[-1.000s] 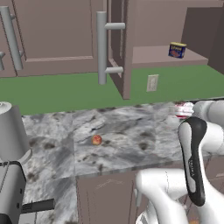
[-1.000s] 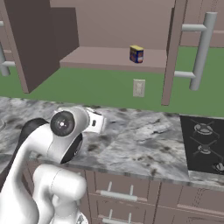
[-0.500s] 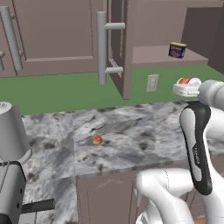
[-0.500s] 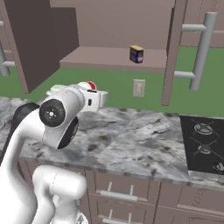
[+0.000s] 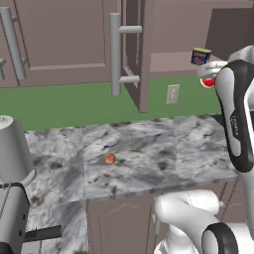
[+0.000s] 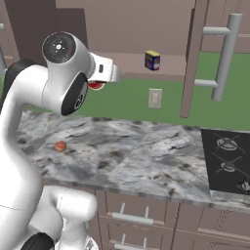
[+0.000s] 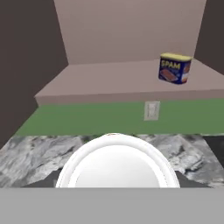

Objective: Restock the canned food cabinet by taking the new fresh canned food from the counter and placing it in the cabinet. Then, take the old canned food from the cabinet and place it on the counter.

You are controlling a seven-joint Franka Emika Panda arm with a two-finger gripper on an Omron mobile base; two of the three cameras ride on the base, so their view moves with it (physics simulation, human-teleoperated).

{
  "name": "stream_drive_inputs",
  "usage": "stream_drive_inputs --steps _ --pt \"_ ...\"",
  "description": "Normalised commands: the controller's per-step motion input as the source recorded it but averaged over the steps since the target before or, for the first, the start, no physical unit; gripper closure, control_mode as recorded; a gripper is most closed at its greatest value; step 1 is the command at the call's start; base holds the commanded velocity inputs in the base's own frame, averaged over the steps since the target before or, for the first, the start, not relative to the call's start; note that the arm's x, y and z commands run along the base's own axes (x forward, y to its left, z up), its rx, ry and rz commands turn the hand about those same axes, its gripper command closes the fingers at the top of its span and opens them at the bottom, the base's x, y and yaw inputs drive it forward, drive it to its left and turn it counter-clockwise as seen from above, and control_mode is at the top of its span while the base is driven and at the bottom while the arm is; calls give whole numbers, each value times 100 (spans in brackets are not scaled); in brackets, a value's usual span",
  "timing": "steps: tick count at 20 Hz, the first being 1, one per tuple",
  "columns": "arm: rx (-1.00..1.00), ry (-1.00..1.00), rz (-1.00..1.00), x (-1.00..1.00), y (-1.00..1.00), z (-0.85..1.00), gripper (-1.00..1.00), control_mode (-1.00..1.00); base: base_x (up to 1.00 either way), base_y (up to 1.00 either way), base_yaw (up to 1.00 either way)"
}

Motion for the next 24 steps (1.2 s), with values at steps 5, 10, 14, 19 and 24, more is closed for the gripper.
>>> stream_drive_inputs --steps 5,10,14,19,24 --pt "0 0 0 35 0 0 100 -100 0 0 0" --pt "0 0 0 92 0 0 100 -100 0 0 0" --pt "-2 2 0 97 0 -3 100 -100 0 0 0" --pt "-8 6 0 82 4 -25 100 -100 0 0 0" --pt "-7 6 0 90 15 -17 100 -100 0 0 0"
